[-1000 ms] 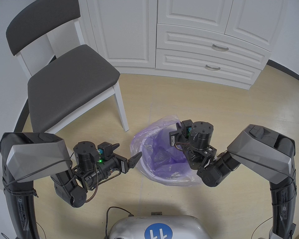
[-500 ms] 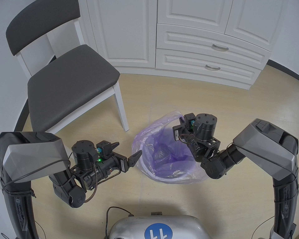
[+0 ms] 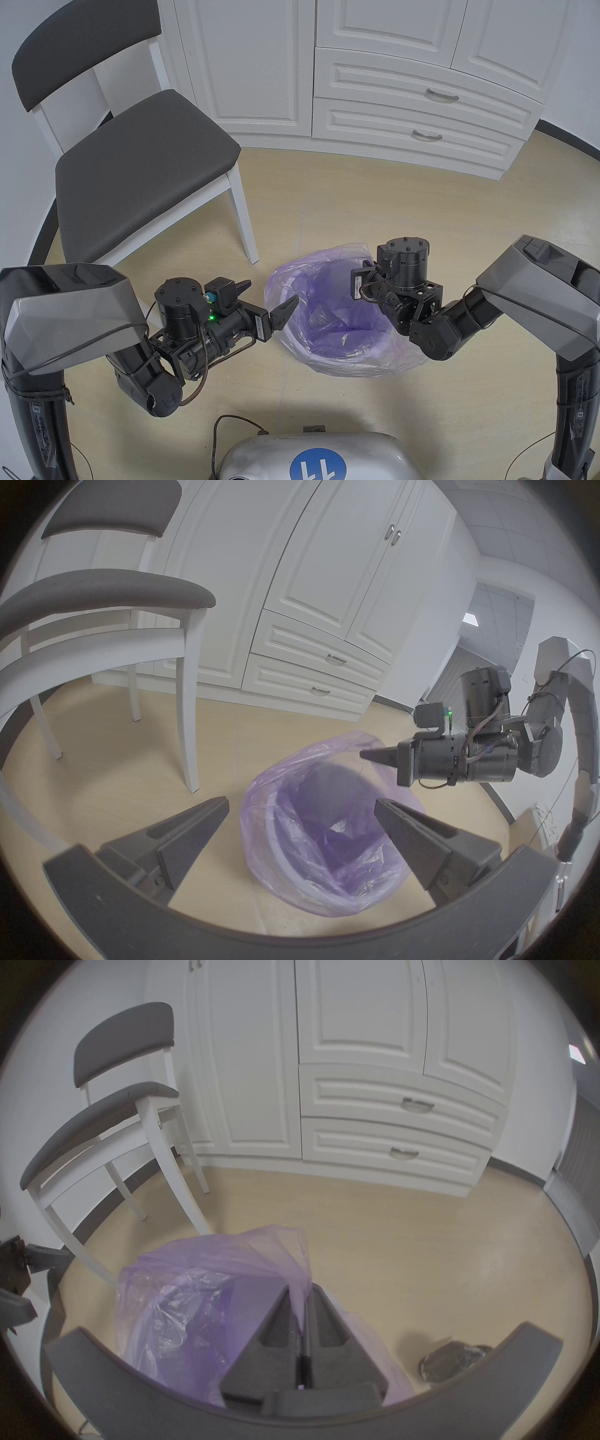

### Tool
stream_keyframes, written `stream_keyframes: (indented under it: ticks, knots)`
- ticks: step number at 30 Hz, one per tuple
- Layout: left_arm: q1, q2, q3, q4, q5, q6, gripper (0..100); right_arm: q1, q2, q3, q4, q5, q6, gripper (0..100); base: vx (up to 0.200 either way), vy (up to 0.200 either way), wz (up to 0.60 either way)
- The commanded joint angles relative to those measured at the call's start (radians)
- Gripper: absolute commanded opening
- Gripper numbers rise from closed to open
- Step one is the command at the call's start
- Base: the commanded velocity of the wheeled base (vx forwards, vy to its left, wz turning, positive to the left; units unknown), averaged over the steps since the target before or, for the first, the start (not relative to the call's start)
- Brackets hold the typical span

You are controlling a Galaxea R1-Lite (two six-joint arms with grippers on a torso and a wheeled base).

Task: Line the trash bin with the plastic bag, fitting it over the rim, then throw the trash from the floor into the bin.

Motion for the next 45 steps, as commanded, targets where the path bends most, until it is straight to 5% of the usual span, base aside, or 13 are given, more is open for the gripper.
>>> stream_keyframes:
  ticks: [1, 4, 6, 9, 14, 36, 37, 45]
  knots:
    - [-0.026, -0.014, -0.035, 0.038, 0.021, -0.011, 100, 0.005, -0.015, -0.095, 0.17, 0.004, 0.12, 0, 0.0, 0.0, 0.0]
    - [-0.023, -0.016, -0.058, 0.075, 0.019, -0.023, 100, 0.005, -0.015, -0.141, 0.255, 0.004, 0.186, 0, 0.0, 0.0, 0.0]
    - [-0.027, -0.028, -0.119, 0.159, 0.018, -0.12, 100, -0.004, -0.026, -0.242, 0.442, 0.029, 0.328, 0, 0.0, 0.0, 0.0]
    - [-0.036, -0.065, -0.145, 0.223, 0.012, -0.141, 100, -0.035, -0.06, -0.279, 0.52, 0.088, 0.383, 0, 0.0, 0.0, 0.0]
    - [-0.039, -0.081, -0.153, 0.256, 0.012, -0.141, 100, -0.082, -0.072, -0.302, 0.529, 0.148, 0.394, 0, 0.0, 0.0, 0.0]
    - [0.01, -0.117, -0.116, 0.242, 0.022, -0.134, 100, -0.093, 0.106, -0.506, 0.514, 0.148, 0.417, 0, 0.0, 0.0, 0.0]
    - [0.01, -0.115, -0.116, 0.242, 0.022, -0.134, 100, -0.093, 0.108, -0.506, 0.514, 0.147, 0.42, 100, 0.0, 0.0, 0.0]
    - [0.007, -0.115, -0.11, 0.242, 0.022, -0.132, 100, -0.093, 0.092, -0.466, 0.42, 0.136, 0.397, 100, 0.0, 0.0, 0.0]
